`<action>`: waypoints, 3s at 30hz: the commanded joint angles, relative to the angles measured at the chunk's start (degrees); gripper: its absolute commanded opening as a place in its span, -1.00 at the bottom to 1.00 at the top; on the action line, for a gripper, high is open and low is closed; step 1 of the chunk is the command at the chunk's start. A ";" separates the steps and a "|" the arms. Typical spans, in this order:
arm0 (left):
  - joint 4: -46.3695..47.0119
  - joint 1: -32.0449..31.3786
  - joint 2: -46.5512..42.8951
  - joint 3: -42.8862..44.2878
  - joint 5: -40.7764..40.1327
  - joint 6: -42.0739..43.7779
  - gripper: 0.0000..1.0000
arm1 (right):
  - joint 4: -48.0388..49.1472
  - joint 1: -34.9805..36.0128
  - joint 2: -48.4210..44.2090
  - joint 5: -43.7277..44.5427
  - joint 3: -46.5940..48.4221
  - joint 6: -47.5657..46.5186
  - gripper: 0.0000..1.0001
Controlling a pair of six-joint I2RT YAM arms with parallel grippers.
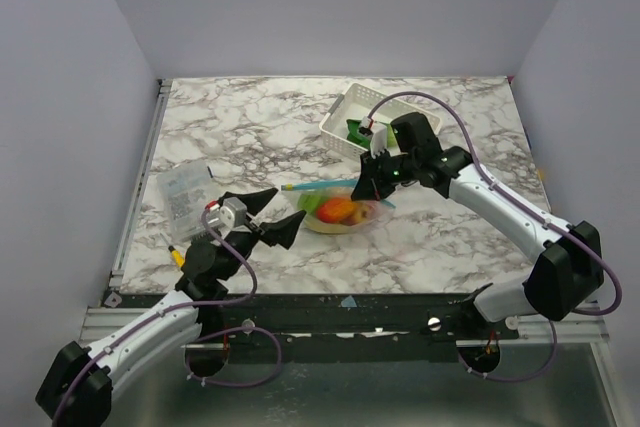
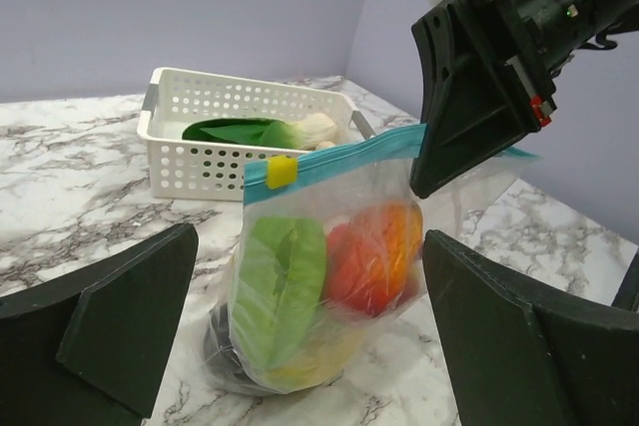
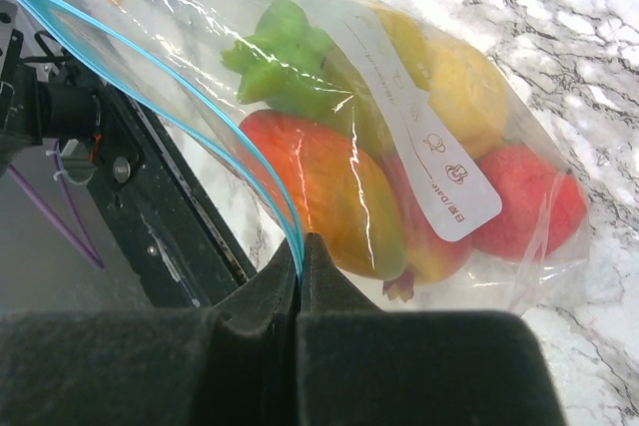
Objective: Place the food in the zip-top bag and seal the zipper
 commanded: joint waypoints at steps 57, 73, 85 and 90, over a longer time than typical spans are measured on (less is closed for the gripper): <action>3.61 0.21 14.07 4.94 8.50 11.31 -1.00 | -4.73 -0.42 2.08 -2.62 6.74 -5.55 -0.33; -3.33 0.21 11.17 8.17 12.93 7.53 -1.00 | 0.08 16.09 2.95 4.31 10.43 -20.24 0.50; -5.38 0.26 9.84 8.56 13.99 7.51 -1.00 | 7.00 16.16 1.34 8.92 9.90 -26.76 0.48; -5.68 0.25 8.72 8.31 13.49 7.35 -1.00 | 6.00 16.18 1.70 5.87 10.80 -27.99 0.45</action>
